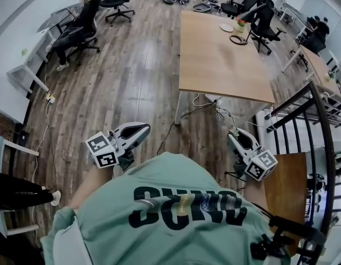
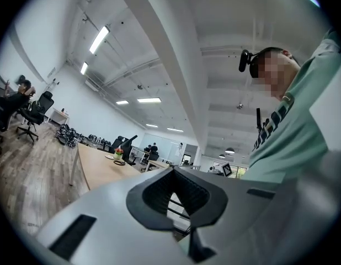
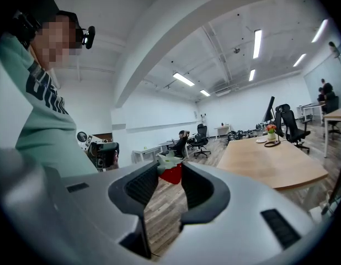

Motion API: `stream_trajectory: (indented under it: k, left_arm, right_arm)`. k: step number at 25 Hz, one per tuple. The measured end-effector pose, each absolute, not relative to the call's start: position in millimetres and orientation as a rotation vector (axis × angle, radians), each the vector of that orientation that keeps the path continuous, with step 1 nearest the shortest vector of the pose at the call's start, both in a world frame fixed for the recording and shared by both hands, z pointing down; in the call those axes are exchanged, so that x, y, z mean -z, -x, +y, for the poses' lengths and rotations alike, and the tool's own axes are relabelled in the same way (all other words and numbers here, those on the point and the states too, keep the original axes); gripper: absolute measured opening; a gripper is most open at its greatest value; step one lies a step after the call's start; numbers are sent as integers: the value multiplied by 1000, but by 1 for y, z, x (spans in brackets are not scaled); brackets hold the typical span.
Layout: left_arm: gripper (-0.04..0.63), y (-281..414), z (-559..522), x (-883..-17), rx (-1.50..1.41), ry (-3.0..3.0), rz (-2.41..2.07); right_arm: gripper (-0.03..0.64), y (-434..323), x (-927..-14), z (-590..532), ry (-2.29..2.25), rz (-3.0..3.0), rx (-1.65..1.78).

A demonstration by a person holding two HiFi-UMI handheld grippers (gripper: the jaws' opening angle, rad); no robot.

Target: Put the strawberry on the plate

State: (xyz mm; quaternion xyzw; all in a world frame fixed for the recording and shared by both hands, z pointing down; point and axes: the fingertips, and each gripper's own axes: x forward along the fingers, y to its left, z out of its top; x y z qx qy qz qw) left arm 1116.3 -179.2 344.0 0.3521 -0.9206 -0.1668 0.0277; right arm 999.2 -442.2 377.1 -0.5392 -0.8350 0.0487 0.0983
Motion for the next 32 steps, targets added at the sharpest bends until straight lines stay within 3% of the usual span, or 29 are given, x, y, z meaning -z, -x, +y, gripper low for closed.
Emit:
stream_trajectory:
  k: [18, 32]
  left_arm:
    - [-8, -1060, -163, -343, 533, -1078, -2830]
    - [-8, -986, 126, -384, 555, -959, -2925]
  right_arm:
    - [133, -948, -404, -432, 1590, -2416, -165]
    - [133, -822, -371, -120, 1748, -2336, 52]
